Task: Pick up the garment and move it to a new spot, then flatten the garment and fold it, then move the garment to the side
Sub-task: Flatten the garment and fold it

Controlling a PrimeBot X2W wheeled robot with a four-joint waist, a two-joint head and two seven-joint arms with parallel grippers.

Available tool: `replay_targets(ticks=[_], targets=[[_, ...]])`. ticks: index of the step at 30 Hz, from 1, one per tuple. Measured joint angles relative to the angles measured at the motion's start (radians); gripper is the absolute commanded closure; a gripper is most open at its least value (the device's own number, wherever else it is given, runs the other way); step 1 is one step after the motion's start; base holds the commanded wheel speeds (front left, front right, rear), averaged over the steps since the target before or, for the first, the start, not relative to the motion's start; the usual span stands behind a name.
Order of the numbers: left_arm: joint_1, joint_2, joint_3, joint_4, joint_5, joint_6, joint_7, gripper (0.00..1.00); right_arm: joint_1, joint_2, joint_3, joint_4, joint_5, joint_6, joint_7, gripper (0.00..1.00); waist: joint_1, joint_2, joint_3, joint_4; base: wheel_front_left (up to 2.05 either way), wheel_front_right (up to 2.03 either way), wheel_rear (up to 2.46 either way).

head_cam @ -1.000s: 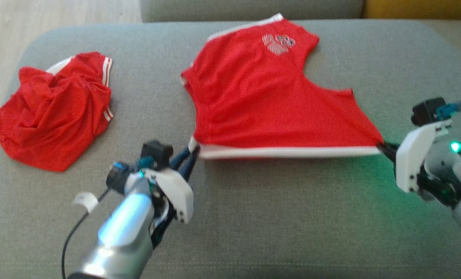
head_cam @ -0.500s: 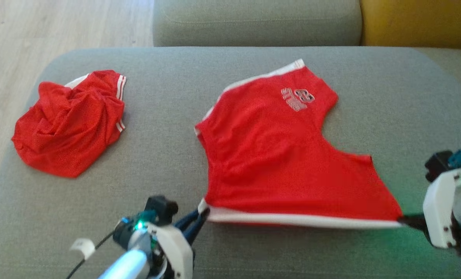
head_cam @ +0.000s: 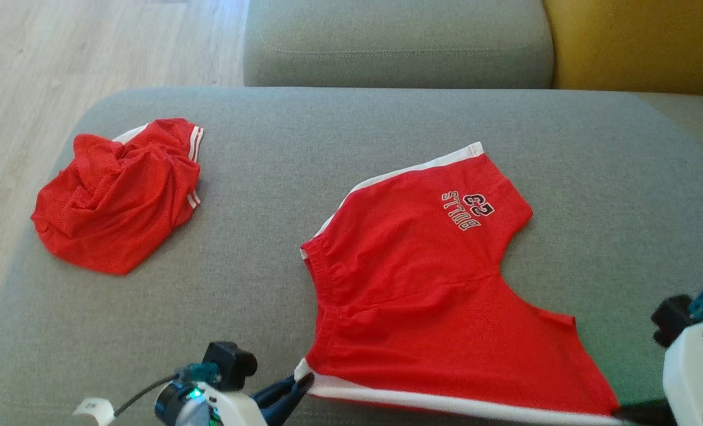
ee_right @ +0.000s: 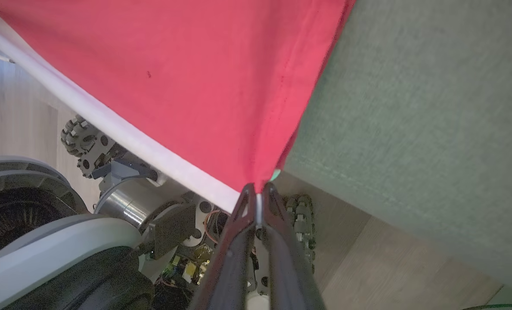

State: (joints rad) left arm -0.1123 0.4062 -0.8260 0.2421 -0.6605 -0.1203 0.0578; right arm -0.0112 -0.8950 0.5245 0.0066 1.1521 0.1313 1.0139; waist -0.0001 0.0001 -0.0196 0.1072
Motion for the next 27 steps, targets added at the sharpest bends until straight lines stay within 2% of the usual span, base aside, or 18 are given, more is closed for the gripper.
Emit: replay_targets(ticks=[5,7,10,11,19,27], targets=[[0.004,0.003,0.033,-0.084,-0.015,0.042,0.003,1.0,-0.007,0.028,-0.122,-0.062,-0.021,0.0,-0.015,1.0,0.0,0.0,0.023,0.005,0.0,0.0,0.0],[-0.009,0.004,0.037,-0.103,-0.014,0.043,0.003,1.0,-0.031,0.051,-0.151,-0.079,-0.045,0.0,-0.015,1.0,0.0,0.0,0.033,0.01,0.0,0.0,0.0],[-0.038,0.002,0.044,-0.125,-0.014,0.054,0.003,1.0,-0.082,0.094,-0.199,-0.079,-0.08,0.0,-0.005,1.0,0.0,0.0,0.05,0.02,0.0,0.0,0.0],[-0.06,-0.005,0.065,-0.129,-0.014,0.072,0.001,1.0,-0.131,0.132,-0.239,-0.056,-0.106,0.0,0.004,1.0,0.0,0.0,0.062,0.026,0.0,0.0,0.0],[-0.185,-0.057,0.064,-0.117,0.001,0.067,0.0,1.0,-0.362,0.254,-0.309,0.033,-0.202,0.0,0.034,1.0,0.0,0.0,0.136,0.056,0.0,0.0,0.0],[-0.287,-0.113,0.066,-0.047,0.009,0.059,-0.028,1.0,-0.539,0.298,-0.319,0.142,-0.286,0.0,0.016,1.0,0.0001,0.0,0.215,0.087,0.0,0.0,0.0]])
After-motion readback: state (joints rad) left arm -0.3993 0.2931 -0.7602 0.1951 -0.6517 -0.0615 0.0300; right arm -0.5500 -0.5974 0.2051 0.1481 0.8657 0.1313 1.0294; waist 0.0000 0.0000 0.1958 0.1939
